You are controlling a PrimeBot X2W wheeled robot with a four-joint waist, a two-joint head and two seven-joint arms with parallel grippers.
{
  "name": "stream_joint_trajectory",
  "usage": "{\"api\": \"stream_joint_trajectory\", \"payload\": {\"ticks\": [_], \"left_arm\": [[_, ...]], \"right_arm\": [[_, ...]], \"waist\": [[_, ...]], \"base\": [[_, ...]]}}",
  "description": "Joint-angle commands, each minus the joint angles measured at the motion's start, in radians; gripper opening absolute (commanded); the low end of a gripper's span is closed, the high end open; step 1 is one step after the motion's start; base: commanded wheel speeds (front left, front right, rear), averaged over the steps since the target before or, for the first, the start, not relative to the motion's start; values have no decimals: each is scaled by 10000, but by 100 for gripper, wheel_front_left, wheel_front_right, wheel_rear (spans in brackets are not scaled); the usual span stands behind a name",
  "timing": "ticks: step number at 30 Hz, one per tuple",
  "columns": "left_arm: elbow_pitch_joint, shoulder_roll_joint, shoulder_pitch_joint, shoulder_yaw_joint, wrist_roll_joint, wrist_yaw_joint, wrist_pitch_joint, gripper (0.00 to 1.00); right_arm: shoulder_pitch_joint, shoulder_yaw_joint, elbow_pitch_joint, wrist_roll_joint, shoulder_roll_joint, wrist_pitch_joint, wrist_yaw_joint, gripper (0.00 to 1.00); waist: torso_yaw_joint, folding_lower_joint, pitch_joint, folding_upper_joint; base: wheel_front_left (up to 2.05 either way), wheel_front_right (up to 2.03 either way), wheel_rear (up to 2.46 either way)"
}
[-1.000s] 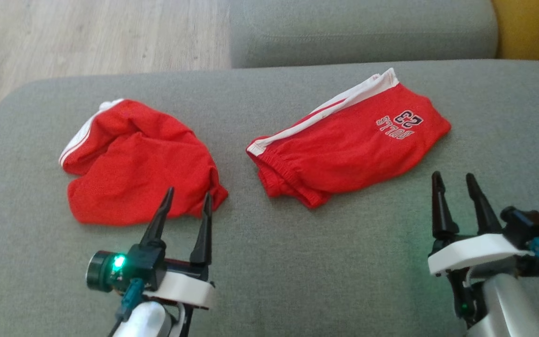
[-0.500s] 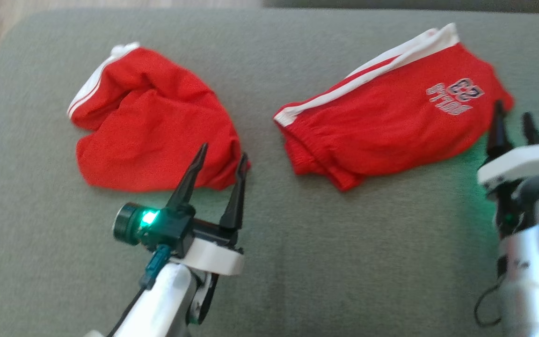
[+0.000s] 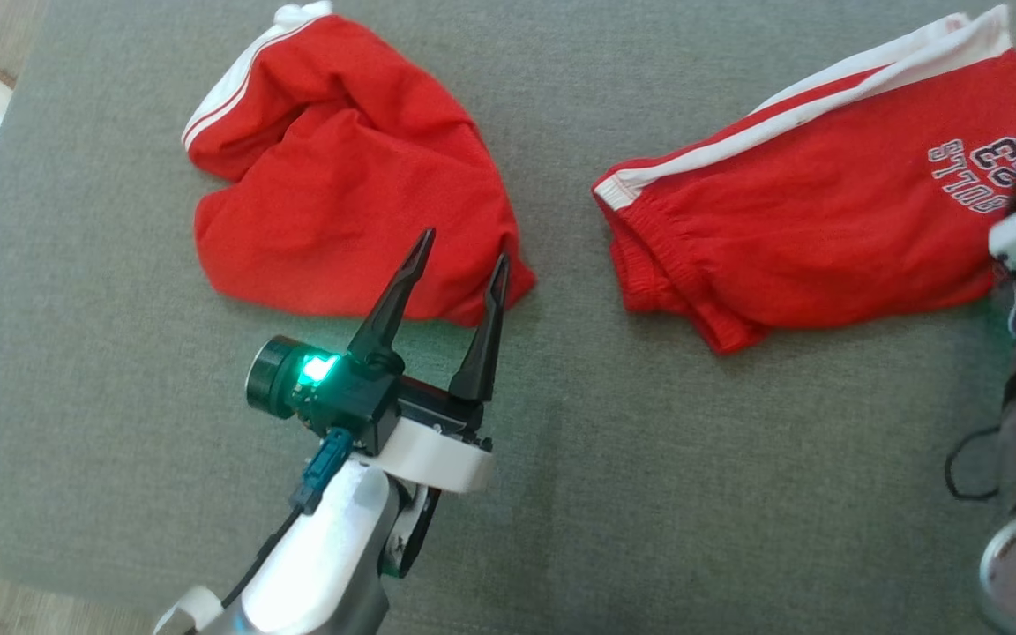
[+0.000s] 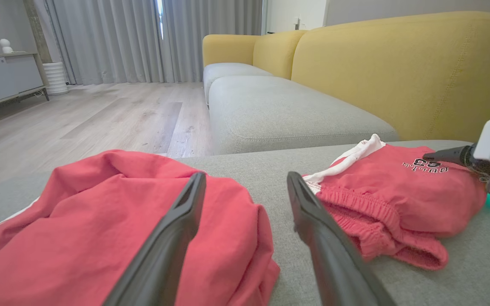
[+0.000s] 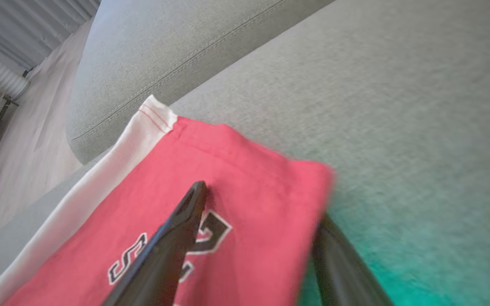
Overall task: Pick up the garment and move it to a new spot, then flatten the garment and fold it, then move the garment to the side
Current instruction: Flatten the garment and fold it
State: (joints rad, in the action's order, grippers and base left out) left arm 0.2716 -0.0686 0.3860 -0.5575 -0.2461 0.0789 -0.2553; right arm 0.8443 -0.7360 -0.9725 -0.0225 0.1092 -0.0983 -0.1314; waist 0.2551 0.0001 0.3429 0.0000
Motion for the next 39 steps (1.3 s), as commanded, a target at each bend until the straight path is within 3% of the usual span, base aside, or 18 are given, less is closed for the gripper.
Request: {"api": "stream_joint_trajectory", "payload": {"ticks": [1, 9, 10, 11, 12, 28, 39], "left_arm": [[-269, 2, 285, 264, 81, -16, -64, 100], [-255, 88, 292, 303, 137, -42, -64, 100], [-251, 95, 296, 311, 140, -47, -64, 100], [-243, 101, 297, 319, 143, -51, -64, 100], [-237, 107, 297, 326, 146, -54, -64, 100], [-138, 149, 119, 560, 193, -114, -64, 100], [-155, 161, -232, 715, 184, -182, -65, 100]], "right_arm": [[321, 128, -204, -270, -124, -210, 7, 100], [825, -150, -1196, -1088, -46, -456, 7, 100], [869, -187, -1279, -1157, -29, -449, 7, 93], [920, -226, -1367, -1197, -22, -446, 7, 35], [983, -263, -1453, -1202, -23, -430, 7, 0], [1021, -268, -2093, -352, 592, 1390, 7, 0], [-148, -1318, -1569, -465, 1080, 2241, 7, 0]], "waist": [[78, -1, 90, 0], [151, -1, 182, 0], [151, -1, 192, 0], [150, -1, 199, 0], [146, -1, 209, 0], [-299, -1, -181, 0], [-811, -1, -880, 0]], "base": [[0, 0, 0], [0, 0, 0], [0, 0, 0], [0, 0, 0], [0, 0, 0], [0, 0, 0], [0, 0, 0]]}}
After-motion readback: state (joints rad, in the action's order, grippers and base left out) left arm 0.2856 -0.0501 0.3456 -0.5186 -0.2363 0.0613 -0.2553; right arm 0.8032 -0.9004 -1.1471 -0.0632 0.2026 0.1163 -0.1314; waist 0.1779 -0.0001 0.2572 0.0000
